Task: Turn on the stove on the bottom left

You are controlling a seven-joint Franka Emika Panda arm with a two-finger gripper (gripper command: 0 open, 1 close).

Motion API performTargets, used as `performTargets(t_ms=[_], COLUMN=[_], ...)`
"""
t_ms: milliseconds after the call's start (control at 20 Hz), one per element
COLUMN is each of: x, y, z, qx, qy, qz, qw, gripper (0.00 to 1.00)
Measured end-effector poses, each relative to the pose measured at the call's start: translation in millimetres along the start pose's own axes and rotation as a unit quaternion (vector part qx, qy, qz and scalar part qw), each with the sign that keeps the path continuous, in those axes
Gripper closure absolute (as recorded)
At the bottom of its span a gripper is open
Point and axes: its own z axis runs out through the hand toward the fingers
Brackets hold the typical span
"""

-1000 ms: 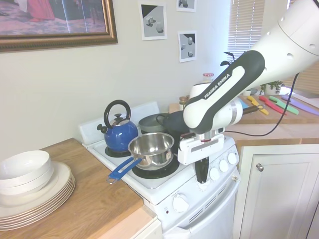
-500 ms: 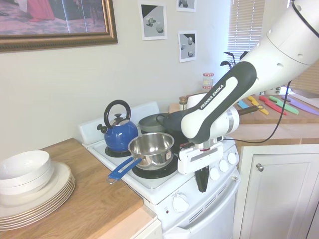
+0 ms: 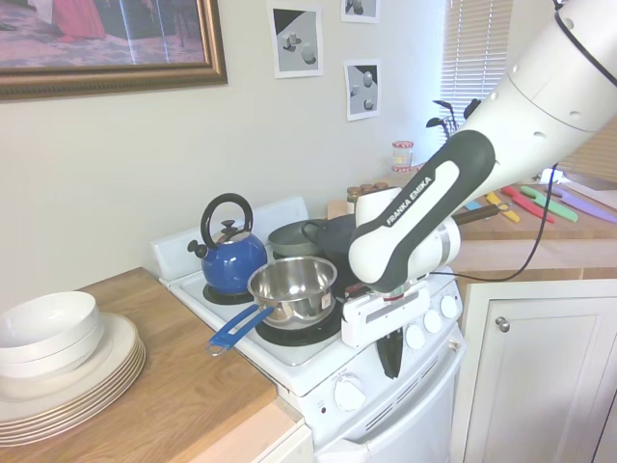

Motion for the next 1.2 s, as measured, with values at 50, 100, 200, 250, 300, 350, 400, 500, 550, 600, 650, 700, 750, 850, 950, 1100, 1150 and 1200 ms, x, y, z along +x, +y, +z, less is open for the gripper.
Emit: performTargets(t_ms=[50,100,200,250,300,350,400,500,550,600,650,700,750,850,950,1100,1150,1200], x=[0,-1,-2,-3,-4,-4,-5,-5,-5,-5,-6,-6,-6,-8,-10,-13,-14,-16], y=[0,-1,-2,-3,-3,-4,-4,-4,-5,-5,-5,-5,-4,-3,-1,2,3,3], z=[0,0,1,1,1,2,2,2,2,2,2,2,1,1,-2,-14,-18,-21], qx=[-0.001,-0.003,-0.008,-0.01,-0.013,-0.015,-0.016,-0.017,-0.017,-0.017,-0.017,-0.016,-0.015,-0.01,-0.004,0.008,0.011,0.014], qy=[0.001,0.003,0.01,0.013,0.016,0.019,0.02,0.022,0.022,0.022,0.022,0.022,0.022,0.024,0.029,0.039,0.042,0.044], qz=[0.0,0.001,0.004,0.005,0.006,0.008,0.008,0.008,0.008,0.008,0.007,0.007,0.006,0.002,-0.002,-0.005,-0.006,-0.008], qw=[1.0,1.0,0.9999,0.9999,0.9998,0.9997,0.9996,0.9996,0.9996,0.9996,0.9996,0.9996,0.9996,0.9996,0.9996,0.9992,0.9991,0.9989], gripper=[1.0,1.0,1.0,1.0,1.0,1.0,1.0,1.0,1.0,1.0,1.0,1.0,1.0,1.0,1.0,1.0,1.0,1.0])
